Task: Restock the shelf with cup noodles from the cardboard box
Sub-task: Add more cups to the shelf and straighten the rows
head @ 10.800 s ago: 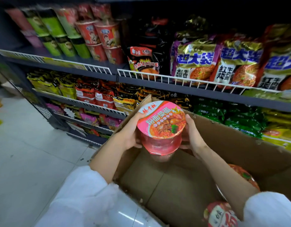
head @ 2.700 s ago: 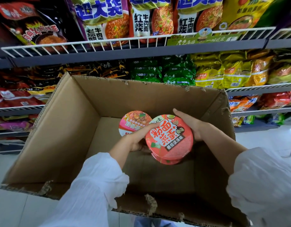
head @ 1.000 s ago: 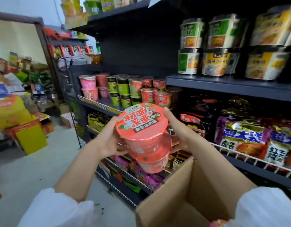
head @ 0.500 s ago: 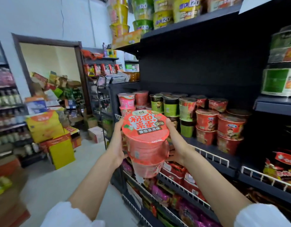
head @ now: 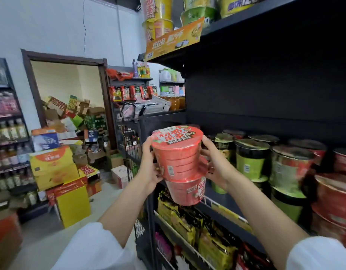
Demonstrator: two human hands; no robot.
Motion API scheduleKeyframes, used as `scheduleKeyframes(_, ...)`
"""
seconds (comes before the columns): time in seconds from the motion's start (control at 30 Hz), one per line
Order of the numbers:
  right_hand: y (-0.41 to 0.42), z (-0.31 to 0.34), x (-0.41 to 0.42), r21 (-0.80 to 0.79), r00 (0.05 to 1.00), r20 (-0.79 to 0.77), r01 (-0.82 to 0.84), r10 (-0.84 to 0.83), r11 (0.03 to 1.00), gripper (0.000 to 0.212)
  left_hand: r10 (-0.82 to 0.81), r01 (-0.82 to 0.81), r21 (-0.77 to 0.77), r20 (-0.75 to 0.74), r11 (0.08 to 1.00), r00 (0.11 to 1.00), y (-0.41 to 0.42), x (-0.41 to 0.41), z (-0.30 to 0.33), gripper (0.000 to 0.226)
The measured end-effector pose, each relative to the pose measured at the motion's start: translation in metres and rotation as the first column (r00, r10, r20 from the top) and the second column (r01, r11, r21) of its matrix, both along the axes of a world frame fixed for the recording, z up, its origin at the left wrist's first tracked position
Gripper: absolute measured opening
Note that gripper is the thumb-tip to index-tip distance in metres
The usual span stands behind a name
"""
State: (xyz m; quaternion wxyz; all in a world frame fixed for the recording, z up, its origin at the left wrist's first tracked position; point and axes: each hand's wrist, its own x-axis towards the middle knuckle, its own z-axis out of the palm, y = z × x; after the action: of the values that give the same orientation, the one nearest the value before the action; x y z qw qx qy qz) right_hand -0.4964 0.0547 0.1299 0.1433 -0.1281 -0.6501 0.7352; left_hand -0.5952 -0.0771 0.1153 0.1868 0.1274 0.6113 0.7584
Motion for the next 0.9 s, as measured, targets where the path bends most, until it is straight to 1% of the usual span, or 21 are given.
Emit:
scheduleKeyframes(0.03,0.007,0.002,-0.016,0.012,1.000,-0.002,0.005,-0.005,1.000,0.037,-0.015,0.015,0.006,-0.030,1.000,0.999,0.007,-0.014,0.004,0.056)
scheduleKeyframes(0.1,0.020,0.005,-0.047,0.040,1.000,-0.004,0.018,-0.018,0.999,0.050,-0.035,0.034,-0.012,-0.053,0.999,0.998,0.021,-0.044,0.009,0.047)
scheduleKeyframes(0.17,0.032,0.005,-0.075,0.064,0.999,-0.008,0.046,-0.046,0.997,0.057,-0.104,0.102,-0.028,-0.084,0.994,0.991,0.037,-0.077,0.011,0.045)
scheduleKeyframes(0.2,0.038,0.004,-0.088,0.063,0.998,-0.008,0.061,-0.060,0.996,0.059,-0.135,0.132,-0.039,-0.088,0.990,0.987,0.044,-0.093,0.012,0.051)
scheduleKeyframes(0.27,0.052,0.001,-0.114,0.036,0.994,-0.006,0.112,-0.112,0.993,0.059,-0.195,0.193,-0.068,-0.033,0.979,0.980,0.062,-0.125,0.012,0.079)
scheduleKeyframes(0.3,0.057,-0.002,-0.125,0.022,0.990,-0.006,0.140,-0.140,0.990,0.055,-0.212,0.210,-0.091,-0.009,0.973,0.977,0.070,-0.138,0.012,0.085)
scheduleKeyframes(0.33,0.061,-0.004,-0.136,0.006,0.985,0.001,0.170,-0.170,0.985,0.049,-0.220,0.219,-0.107,0.005,0.970,0.975,0.079,-0.150,0.012,0.083)
scheduleKeyframes(0.37,0.065,-0.008,-0.148,-0.018,0.979,0.020,0.201,-0.201,0.979,0.043,-0.221,0.221,-0.127,0.013,0.967,0.975,0.087,-0.163,0.010,0.077)
scheduleKeyframes(0.4,0.068,-0.011,-0.158,-0.040,0.974,0.039,0.225,-0.224,0.974,0.042,-0.233,0.233,-0.145,0.019,0.961,0.972,0.095,-0.176,0.008,0.068)
scheduleKeyframes(0.47,0.079,-0.023,-0.179,-0.054,0.962,0.087,0.263,-0.258,0.963,0.051,-0.280,0.280,-0.172,0.028,0.944,0.960,0.111,-0.196,0.002,0.053)
scheduleKeyframes(0.53,0.085,-0.030,-0.196,-0.066,0.943,0.123,0.319,-0.309,0.946,0.053,-0.319,0.321,-0.196,0.044,0.927,0.947,0.125,-0.215,-0.007,0.046)
scheduleKeyframes(0.6,0.088,-0.034,-0.211,-0.023,0.909,0.144,0.397,-0.390,0.918,0.051,-0.340,0.337,-0.215,0.027,0.916,0.940,0.133,-0.230,-0.012,0.049)
scheduleKeyframes(0.67,0.094,-0.036,-0.222,0.044,0.869,0.143,0.473,-0.474,0.880,0.051,-0.321,0.313,-0.224,0.003,0.923,0.947,0.146,-0.243,-0.018,0.065)
scheduleKeyframes(0.7,0.099,-0.037,-0.228,0.041,0.852,0.124,0.508,-0.509,0.861,0.053,-0.323,0.313,-0.235,-0.005,0.920,0.946,0.152,-0.249,-0.020,0.071)
scheduleKeyframes(0.73,0.104,-0.037,-0.234,0.022,0.838,0.104,0.537,-0.536,0.843,0.054,-0.330,0.315,-0.243,-0.022,0.918,0.944,0.156,-0.253,-0.018,0.072)
scheduleKeyframes(0.8,0.114,-0.035,-0.248,-0.006,0.792,0.082,0.607,-0.605,0.794,0.059,-0.340,0.317,-0.245,-0.057,0.916,0.939,0.167,-0.260,-0.013,0.064)
scheduleKeyframes(0.87,0.125,-0.036,-0.261,-0.028,0.755,0.074,0.655,-0.652,0.755,0.062,-0.344,0.321,-0.210,-0.085,0.924,0.935,0.178,-0.263,-0.006,0.057)
scheduleKeyframes(0.9,0.129,-0.038,-0.269,-0.044,0.738,0.054,0.675,-0.673,0.736,0.065,-0.335,0.315,-0.185,-0.089,0.931,0.938,0.185,-0.266,-0.004,0.058)
